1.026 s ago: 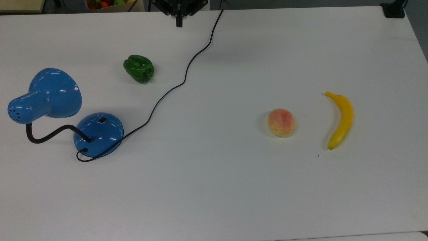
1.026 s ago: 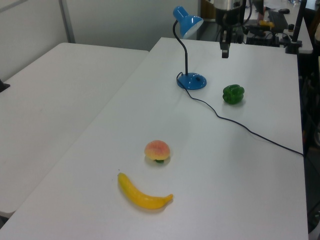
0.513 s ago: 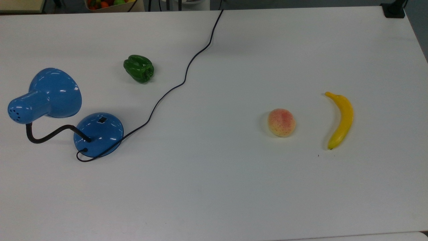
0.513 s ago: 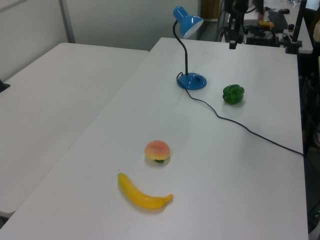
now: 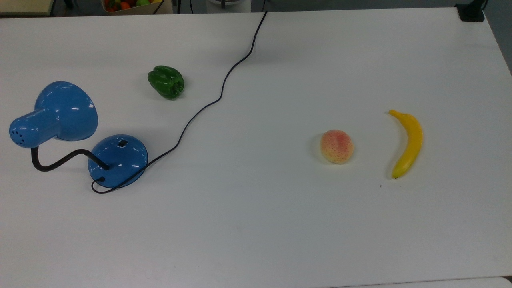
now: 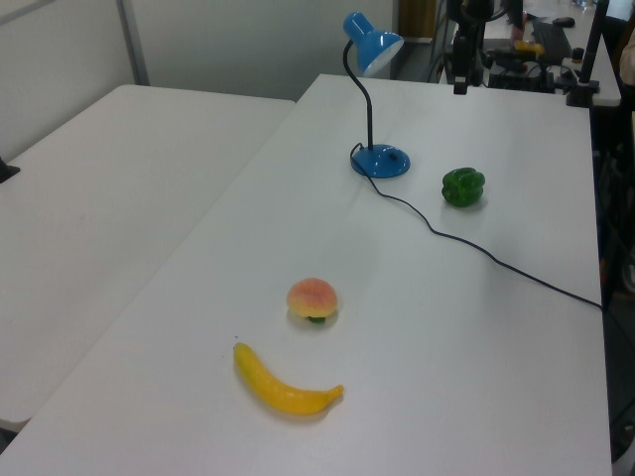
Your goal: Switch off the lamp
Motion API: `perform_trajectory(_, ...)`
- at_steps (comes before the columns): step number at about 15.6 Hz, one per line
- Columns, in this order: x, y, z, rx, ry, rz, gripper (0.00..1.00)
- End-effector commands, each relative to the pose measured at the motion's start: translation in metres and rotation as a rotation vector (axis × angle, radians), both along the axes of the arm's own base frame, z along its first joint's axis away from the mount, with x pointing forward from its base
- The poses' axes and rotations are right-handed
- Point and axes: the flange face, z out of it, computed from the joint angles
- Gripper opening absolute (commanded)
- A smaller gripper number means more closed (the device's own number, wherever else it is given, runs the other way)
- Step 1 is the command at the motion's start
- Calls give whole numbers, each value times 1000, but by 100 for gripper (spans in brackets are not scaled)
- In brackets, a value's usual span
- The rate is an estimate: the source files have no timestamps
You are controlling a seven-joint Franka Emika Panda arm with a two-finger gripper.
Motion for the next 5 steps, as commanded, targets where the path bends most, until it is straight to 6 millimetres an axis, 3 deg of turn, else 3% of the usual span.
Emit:
perform_trajectory(1, 1, -8, 15, -2, 2, 0, 100)
perform_trajectory(5, 1, -12, 19, -2, -4, -12, 100)
